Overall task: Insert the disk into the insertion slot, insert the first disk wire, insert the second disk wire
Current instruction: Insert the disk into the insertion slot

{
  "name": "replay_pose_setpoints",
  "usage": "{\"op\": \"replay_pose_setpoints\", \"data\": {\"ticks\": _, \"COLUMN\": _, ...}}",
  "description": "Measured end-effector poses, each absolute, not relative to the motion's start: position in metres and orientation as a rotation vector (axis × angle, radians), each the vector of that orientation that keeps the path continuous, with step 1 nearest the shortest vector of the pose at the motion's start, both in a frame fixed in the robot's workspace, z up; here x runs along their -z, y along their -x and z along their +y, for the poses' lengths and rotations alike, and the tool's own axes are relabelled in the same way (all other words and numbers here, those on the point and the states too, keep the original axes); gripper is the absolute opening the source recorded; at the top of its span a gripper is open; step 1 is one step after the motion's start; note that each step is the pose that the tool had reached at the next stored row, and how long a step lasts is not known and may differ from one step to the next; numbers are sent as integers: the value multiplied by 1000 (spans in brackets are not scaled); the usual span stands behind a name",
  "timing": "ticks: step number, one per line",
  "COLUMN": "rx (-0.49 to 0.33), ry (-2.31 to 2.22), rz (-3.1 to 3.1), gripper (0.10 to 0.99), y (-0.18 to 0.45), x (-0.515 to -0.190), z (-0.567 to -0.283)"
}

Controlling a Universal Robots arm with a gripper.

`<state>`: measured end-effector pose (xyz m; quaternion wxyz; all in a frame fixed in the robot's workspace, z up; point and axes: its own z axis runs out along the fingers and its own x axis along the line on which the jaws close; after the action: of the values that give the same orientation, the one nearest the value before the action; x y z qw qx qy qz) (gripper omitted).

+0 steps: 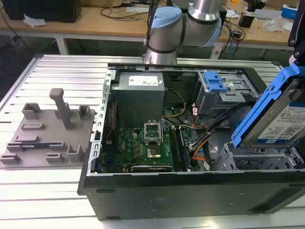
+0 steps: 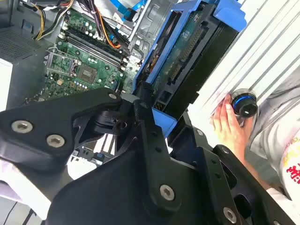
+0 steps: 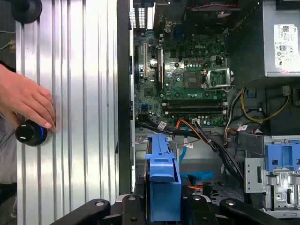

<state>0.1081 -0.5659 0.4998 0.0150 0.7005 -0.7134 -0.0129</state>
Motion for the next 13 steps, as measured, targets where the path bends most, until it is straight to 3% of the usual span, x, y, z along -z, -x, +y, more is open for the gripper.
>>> {"op": "replay_pose_setpoints", "data": {"ticks": 13, "rx": 42, "ry": -2181, "rz": -2221, "gripper": 365, "y": -108, "x": -500, "z": -566}}
